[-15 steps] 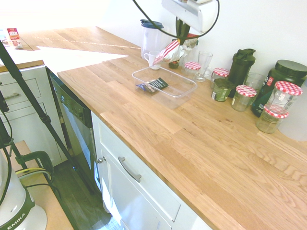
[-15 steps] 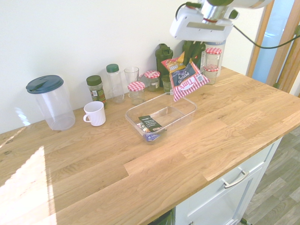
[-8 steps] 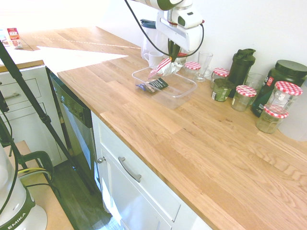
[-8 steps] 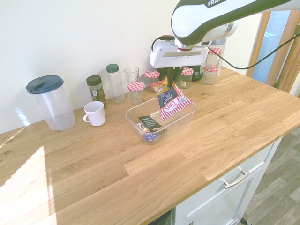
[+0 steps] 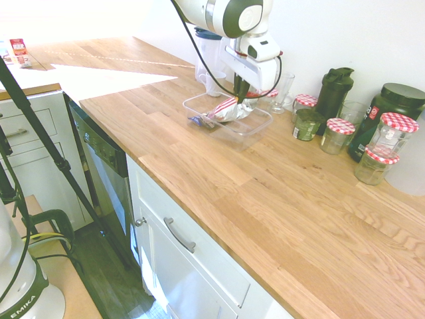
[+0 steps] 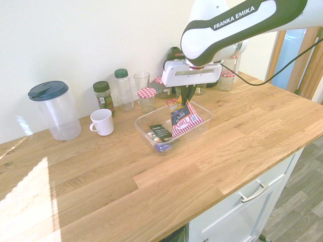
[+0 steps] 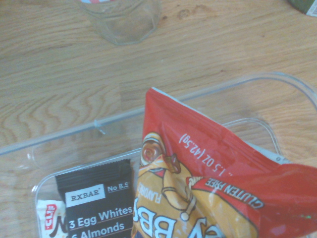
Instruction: Put the chip bag into the container
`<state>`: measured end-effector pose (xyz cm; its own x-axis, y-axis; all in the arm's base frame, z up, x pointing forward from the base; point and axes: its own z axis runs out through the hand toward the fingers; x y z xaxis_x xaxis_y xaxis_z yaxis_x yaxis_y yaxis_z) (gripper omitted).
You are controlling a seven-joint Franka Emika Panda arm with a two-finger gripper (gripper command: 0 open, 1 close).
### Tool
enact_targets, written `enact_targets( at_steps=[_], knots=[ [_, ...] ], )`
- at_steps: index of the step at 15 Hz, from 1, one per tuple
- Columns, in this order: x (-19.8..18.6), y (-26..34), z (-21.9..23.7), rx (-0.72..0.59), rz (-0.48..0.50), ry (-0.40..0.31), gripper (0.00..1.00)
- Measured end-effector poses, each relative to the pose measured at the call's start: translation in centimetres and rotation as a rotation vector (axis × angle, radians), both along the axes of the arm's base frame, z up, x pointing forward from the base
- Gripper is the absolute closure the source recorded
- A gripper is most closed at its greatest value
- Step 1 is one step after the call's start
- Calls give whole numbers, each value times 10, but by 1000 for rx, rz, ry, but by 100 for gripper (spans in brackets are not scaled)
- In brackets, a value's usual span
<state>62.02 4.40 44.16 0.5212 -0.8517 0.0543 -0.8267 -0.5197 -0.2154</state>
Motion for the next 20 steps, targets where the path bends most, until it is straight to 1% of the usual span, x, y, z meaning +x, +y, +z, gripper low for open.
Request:
enact_targets(
  at_steps=[5, 13, 17, 20],
  knots=[
    [4, -18, -22, 5, -32, 35, 0],
    [3, -34, -30, 3, -38, 40, 0],
    [-1, -38, -17, 1, -36, 16, 0],
    [-15, -40, 2, 1, -28, -9, 0]
  ],
)
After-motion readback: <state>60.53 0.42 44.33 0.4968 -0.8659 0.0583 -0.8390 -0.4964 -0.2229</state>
